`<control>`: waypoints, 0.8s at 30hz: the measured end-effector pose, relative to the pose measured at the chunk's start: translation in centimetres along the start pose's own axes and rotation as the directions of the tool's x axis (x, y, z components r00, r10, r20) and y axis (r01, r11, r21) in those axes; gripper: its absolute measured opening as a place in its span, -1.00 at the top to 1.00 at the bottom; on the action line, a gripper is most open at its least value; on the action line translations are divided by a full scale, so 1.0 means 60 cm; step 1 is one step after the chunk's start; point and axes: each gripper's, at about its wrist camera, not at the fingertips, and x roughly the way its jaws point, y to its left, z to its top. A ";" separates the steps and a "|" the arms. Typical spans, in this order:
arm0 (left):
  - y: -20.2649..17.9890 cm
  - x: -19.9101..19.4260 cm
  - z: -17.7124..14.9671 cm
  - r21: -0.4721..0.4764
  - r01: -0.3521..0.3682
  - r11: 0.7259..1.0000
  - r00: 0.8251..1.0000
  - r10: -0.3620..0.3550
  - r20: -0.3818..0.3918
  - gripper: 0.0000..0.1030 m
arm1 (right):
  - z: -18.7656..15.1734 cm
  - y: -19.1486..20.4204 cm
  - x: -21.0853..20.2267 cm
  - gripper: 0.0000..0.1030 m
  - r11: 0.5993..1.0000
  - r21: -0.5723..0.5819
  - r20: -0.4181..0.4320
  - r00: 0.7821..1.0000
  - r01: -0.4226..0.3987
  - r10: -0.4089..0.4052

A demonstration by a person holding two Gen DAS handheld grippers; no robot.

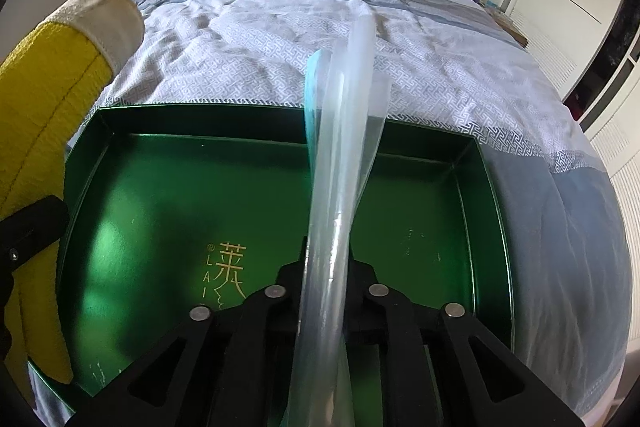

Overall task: Organize soft objects
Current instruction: 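Lower the clear zip bag into the green tray with the right tool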

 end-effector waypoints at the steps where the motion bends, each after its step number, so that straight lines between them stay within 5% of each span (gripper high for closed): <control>1: -0.001 0.000 0.000 0.000 -0.001 1.000 1.000 0.001 0.000 0.72 | -0.001 -0.002 -0.001 0.75 1.000 0.003 0.000 1.000 -0.003 0.003; 5: -0.003 0.002 -0.001 0.000 -0.002 1.000 1.000 0.002 -0.002 0.72 | -0.002 -0.003 -0.004 0.26 1.000 0.005 0.000 1.000 -0.013 0.013; 9: -0.004 0.001 -0.001 0.004 -0.001 1.000 1.000 0.001 0.002 0.72 | -0.004 0.001 -0.006 0.21 1.000 -0.003 0.001 1.000 -0.019 0.019; 18: -0.004 -0.002 0.000 0.008 0.002 1.000 1.000 -0.002 0.006 0.72 | -0.003 0.002 -0.014 -0.43 0.999 -0.012 0.013 0.999 -0.040 0.040; 24: -0.007 -0.005 0.000 0.009 0.006 1.000 1.000 -0.006 0.008 0.71 | -0.002 0.005 -0.027 -0.64 0.998 -0.025 0.036 0.998 -0.056 0.057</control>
